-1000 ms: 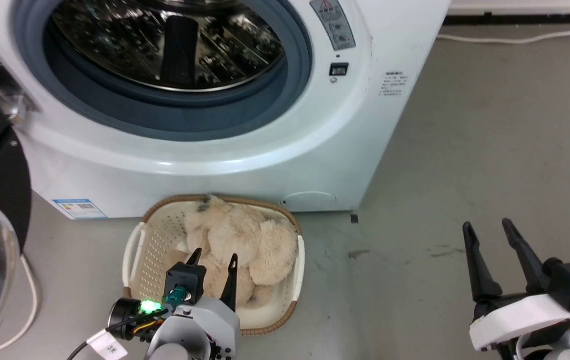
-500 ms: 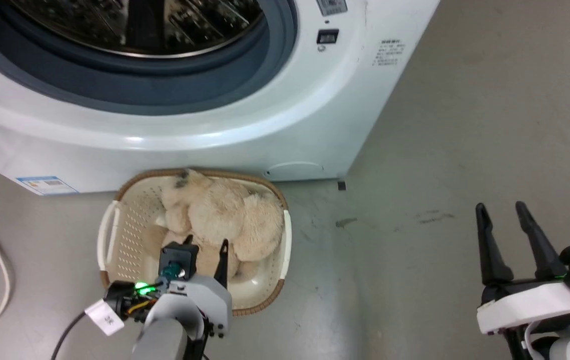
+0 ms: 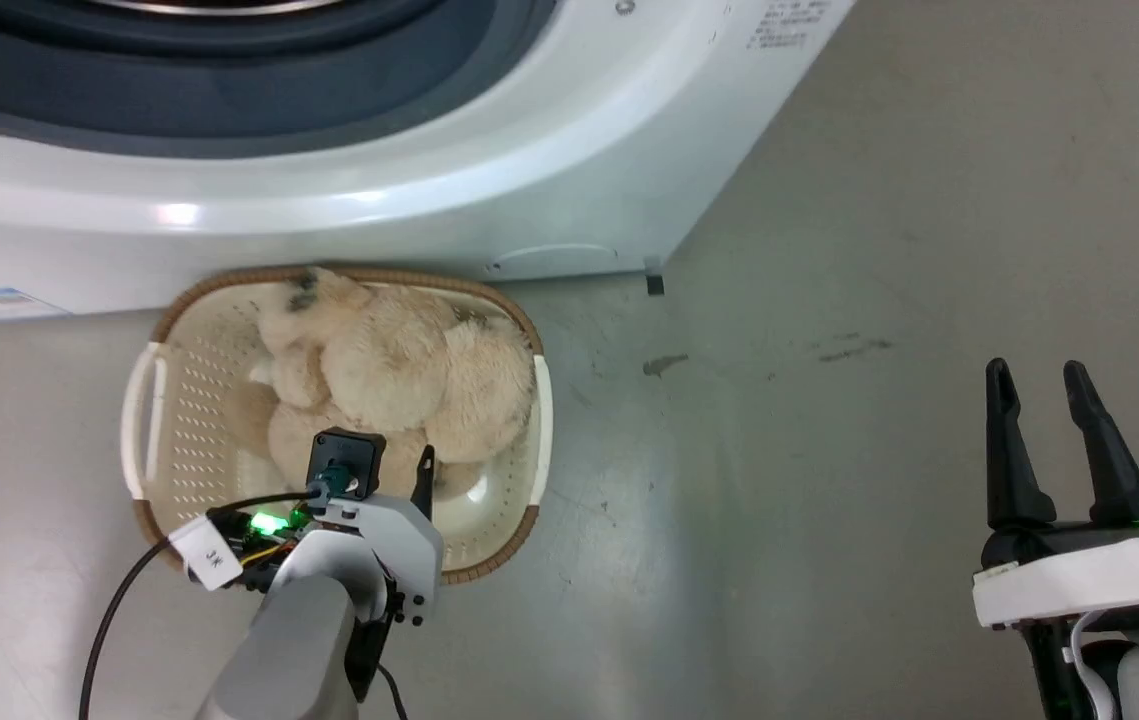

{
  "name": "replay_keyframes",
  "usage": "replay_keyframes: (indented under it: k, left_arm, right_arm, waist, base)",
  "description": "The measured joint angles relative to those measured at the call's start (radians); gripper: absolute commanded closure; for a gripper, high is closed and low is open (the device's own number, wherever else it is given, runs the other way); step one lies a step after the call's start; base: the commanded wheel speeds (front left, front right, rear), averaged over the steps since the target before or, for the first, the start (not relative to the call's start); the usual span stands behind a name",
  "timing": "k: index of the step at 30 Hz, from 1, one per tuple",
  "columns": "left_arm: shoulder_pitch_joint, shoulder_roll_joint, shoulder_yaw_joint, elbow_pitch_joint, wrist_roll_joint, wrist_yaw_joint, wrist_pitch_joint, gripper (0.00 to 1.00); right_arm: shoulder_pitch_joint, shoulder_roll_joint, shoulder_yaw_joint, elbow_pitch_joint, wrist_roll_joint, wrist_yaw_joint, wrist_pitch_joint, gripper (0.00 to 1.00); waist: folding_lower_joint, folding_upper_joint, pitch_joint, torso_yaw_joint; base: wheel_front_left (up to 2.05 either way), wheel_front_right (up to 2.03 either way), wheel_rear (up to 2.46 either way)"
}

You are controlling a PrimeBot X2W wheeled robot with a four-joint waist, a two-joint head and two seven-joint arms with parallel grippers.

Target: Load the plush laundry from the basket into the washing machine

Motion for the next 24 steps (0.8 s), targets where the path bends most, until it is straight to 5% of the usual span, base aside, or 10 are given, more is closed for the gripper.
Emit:
replay_keyframes:
  k: [9,24]
  left_arm:
    - [-0.103,0.052,-0.074,0.096,0.017,0.082,0.019,0.00]
    - [-0.276,0.108,-0.161,0.251,0.005,0.133,0.083,0.00]
  right_arm:
    - [-0.026,0.000,0.006,-0.003,0.042,0.000,-0.018,0.00]
    - [-0.068,0.000,0.010,-0.005,0.110,0.000,-0.048,0.00]
  waist:
    - [0.0000,0.0000,0.085,-0.025]
    - [-0.0001,0.0000,0.231,-0.075]
  base:
    - [0.00,0.00,0.00]
    - [0.00,0.00,0.00]
